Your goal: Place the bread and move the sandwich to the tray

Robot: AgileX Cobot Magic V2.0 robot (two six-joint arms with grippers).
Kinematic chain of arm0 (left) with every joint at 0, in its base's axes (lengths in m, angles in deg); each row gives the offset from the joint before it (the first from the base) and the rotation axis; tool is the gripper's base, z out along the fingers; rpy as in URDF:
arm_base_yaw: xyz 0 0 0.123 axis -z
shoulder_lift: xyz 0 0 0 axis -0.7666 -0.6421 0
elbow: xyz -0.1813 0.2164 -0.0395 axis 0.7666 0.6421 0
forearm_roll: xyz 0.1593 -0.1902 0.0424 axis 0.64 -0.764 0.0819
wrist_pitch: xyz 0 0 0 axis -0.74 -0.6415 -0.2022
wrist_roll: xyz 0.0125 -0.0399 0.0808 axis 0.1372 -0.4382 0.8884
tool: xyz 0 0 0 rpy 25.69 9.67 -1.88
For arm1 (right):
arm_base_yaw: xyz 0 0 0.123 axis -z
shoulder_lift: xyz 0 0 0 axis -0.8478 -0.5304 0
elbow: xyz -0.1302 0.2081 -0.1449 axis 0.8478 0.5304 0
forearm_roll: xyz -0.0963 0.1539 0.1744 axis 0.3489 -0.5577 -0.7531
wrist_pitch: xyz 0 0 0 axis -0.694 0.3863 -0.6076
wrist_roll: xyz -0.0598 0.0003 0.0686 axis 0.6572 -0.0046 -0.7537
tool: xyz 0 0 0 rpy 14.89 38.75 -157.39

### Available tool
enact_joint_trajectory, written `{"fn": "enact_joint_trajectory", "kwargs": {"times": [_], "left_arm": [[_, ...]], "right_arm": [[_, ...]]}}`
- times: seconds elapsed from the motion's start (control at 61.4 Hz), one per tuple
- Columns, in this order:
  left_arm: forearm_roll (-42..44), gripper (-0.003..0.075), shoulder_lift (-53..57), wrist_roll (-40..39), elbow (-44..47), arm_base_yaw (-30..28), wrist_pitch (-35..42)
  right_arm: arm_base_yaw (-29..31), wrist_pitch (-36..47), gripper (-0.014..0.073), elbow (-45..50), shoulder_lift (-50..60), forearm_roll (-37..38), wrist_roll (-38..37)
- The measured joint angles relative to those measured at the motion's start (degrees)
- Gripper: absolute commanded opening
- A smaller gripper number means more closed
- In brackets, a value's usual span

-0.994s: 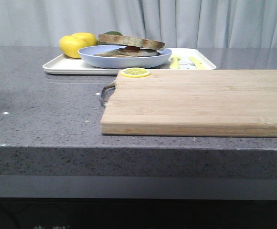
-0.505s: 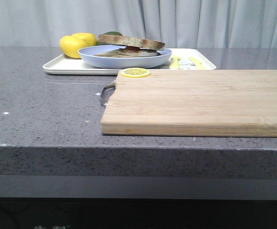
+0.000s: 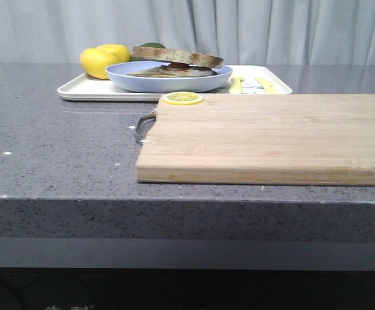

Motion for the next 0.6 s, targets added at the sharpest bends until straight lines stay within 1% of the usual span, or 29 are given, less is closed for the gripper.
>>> {"fn": "enact_joint_trajectory", "kwargs": {"times": [0.424, 0.521, 0.603], "left_arm": [[0.0, -0.002, 1.16, 0.0, 1.07, 0.0, 0.79], [0.0, -0.002, 4.2, 0.0, 3.81, -1.47, 1.38], [0.0, -0.002, 7.55, 0.0, 6.87, -3.95, 1.81]], "right_arm": [[0.0, 0.0, -0.0061, 0.0, 0.0, 0.0, 0.0], [0.0, 0.0, -0.0061, 0.0, 0.0, -0.03, 0.0], [0.0, 0.0, -0.0061, 0.0, 0.0, -0.03, 0.0]]}}
